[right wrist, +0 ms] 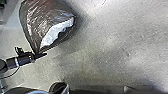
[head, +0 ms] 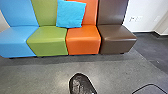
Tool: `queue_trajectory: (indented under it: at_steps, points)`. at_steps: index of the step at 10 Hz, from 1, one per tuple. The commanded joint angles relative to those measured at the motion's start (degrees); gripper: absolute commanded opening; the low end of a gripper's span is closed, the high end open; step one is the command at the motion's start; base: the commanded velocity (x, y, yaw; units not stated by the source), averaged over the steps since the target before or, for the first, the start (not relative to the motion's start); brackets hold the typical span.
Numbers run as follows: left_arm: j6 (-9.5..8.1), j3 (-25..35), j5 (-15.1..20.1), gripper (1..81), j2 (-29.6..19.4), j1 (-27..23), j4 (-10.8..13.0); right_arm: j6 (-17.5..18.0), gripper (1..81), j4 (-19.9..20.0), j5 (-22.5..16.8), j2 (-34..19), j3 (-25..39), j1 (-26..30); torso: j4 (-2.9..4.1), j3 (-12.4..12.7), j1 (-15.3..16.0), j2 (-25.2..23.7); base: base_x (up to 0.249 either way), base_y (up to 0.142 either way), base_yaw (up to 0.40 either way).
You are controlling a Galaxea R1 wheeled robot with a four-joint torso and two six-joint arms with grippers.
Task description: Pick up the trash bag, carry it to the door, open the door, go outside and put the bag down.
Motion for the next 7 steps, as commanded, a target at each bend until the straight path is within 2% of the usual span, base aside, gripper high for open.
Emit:
queue_trajectory:
  at_steps: [1,2,3,4,7]
  points:
    - [0.06,0.3,4.3,1.0,-0.2,-4.8,-0.6,0.0,81.1,0.6,-3.7,-1.8,0.4,3.8,0.0,10.1,-7.3,11.2,0.0,0.0,0.0]
    - [0.14,0.3,4.3,1.0,-0.2,-4.9,-0.6,0.0,81.1,0.7,-3.7,-1.5,0.0,3.7,0.0,7.0,-5.0,7.8,0.0,0.0,0.0]
    - [0.06,0.3,4.3,1.0,-0.2,-4.8,-0.6,0.0,81.1,0.6,-3.7,-1.2,-0.3,3.5,0.0,7.1,-6.5,10.1,0.0,0.0,0.0]
    - [0.15,0.3,4.3,1.0,-0.2,-4.6,-0.6,0.0,81.1,0.6,-3.7,-1.0,-0.5,3.2,0.0,5.4,-7.7,11.9,0.0,0.0,0.0]
    - [0.15,0.3,4.2,1.0,-0.2,-4.2,-0.6,0.0,81.1,0.7,-3.7,-0.7,-0.9,2.9,0.0,6.7,-10.9,16.8,0.0,0.0,0.0]
